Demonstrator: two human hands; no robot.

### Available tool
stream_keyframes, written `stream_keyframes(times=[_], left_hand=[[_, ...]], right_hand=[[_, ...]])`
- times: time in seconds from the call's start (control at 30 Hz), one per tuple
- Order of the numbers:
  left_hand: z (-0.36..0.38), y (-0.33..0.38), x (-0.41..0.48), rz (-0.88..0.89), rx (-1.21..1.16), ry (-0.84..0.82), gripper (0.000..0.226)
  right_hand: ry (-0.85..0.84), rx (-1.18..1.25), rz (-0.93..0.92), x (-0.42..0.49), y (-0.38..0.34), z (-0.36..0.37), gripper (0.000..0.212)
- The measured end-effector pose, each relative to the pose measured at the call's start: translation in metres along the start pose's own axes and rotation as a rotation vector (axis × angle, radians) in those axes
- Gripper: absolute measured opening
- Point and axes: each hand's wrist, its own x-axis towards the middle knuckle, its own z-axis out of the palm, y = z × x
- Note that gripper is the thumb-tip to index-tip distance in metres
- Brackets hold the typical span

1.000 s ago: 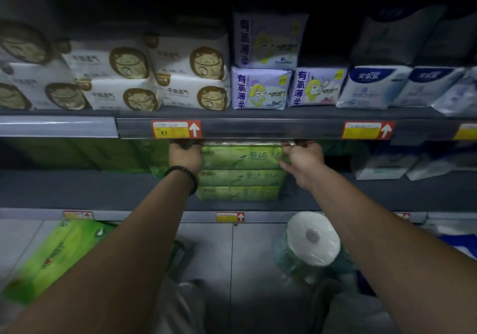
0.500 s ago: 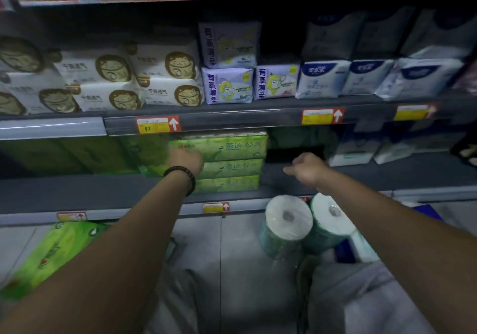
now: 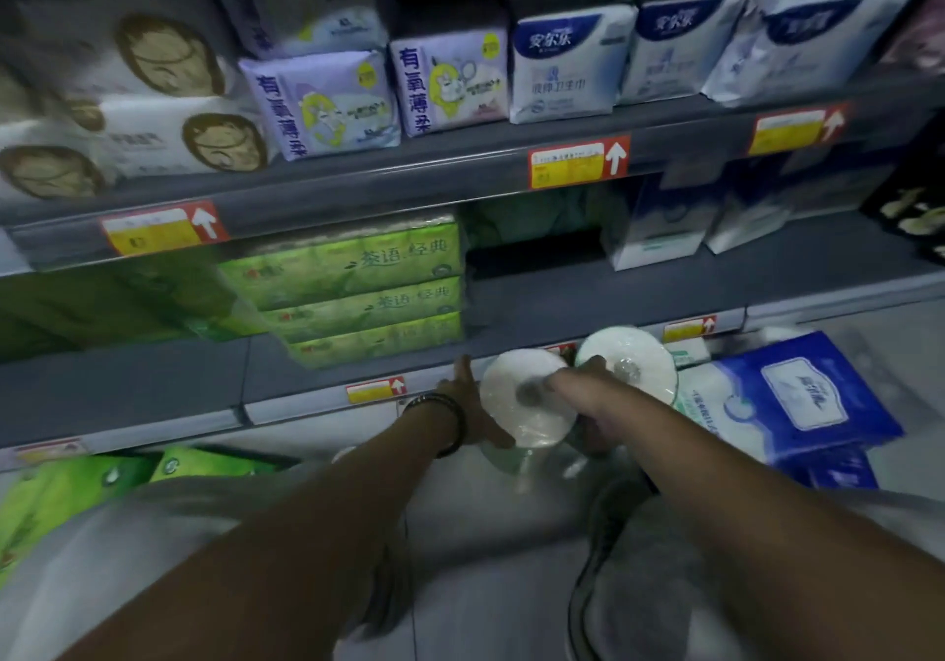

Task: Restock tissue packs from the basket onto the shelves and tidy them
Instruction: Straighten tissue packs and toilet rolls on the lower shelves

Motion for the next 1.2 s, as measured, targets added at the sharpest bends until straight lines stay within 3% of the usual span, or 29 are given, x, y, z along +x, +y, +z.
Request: stream_keyframes(times=[0.07, 0.1, 0.27, 0.3, 0.4, 0.53, 0.63, 0.67, 0.77, 0.87, 0.97, 1.03, 1.13, 1.2], left_hand=[[0.015, 0.001, 0.013, 0.006, -0.011, 0.035, 0.150], [0.023, 0.002, 0.018, 0.018, 0.010, 0.042, 0.155], [0.045, 0.014, 0.030, 0.099, 0.312, 0.042, 0.170], [0.048, 0.015, 0.031, 0.107, 0.327, 0.056, 0.170], [0.038, 0.014, 0.027, 0.148, 0.235, 0.094, 0.161], [-0.011, 0.029, -0.003, 0.320, 0.179, 0.153, 0.139], [-0.070, 0.049, -0.047, 0.480, 0.156, 0.101, 0.093], [-0.087, 0.053, -0.063, 0.504, 0.168, 0.075, 0.088], [-0.126, 0.054, -0.102, 0.431, 0.152, -0.016, 0.104], [-0.149, 0.054, -0.128, 0.458, 0.075, -0.158, 0.104], [-0.157, 0.041, -0.142, 0.558, -0.108, -0.228, 0.101], [-0.151, 0.028, -0.137, 0.612, -0.381, -0.259, 0.095], [-0.134, 0.024, -0.134, 0.603, -0.694, -0.216, 0.086], [-0.124, 0.028, -0.127, 0.538, -0.879, -0.096, 0.086]], right_hand=[[0.003, 0.161, 0.028, 0.010, 0.000, 0.008, 0.127], [-0.010, 0.208, 0.029, 0.014, 0.000, 0.010, 0.121], [-0.015, 0.335, 0.096, 0.015, -0.005, 0.009, 0.065], [-0.029, 0.335, 0.091, 0.012, -0.005, 0.008, 0.059], [-0.040, 0.306, 0.028, 0.003, -0.007, 0.004, 0.074], [0.041, 0.113, -0.190, -0.029, -0.020, -0.026, 0.044], [-0.043, 0.124, -0.335, -0.063, -0.029, -0.056, 0.057], [-0.069, 0.097, -0.376, -0.076, -0.030, -0.065, 0.063], [-0.153, -0.048, -0.462, -0.101, -0.027, -0.085, 0.099], [-0.217, -0.137, -0.586, -0.117, -0.013, -0.090, 0.124], [-0.324, 0.044, -0.689, -0.119, 0.006, -0.080, 0.133], [-0.435, 0.272, -0.687, -0.118, 0.013, -0.073, 0.117], [-0.484, 0.436, -0.694, -0.117, 0.012, -0.071, 0.071], [-0.428, 0.495, -0.681, -0.114, 0.010, -0.070, 0.070]])
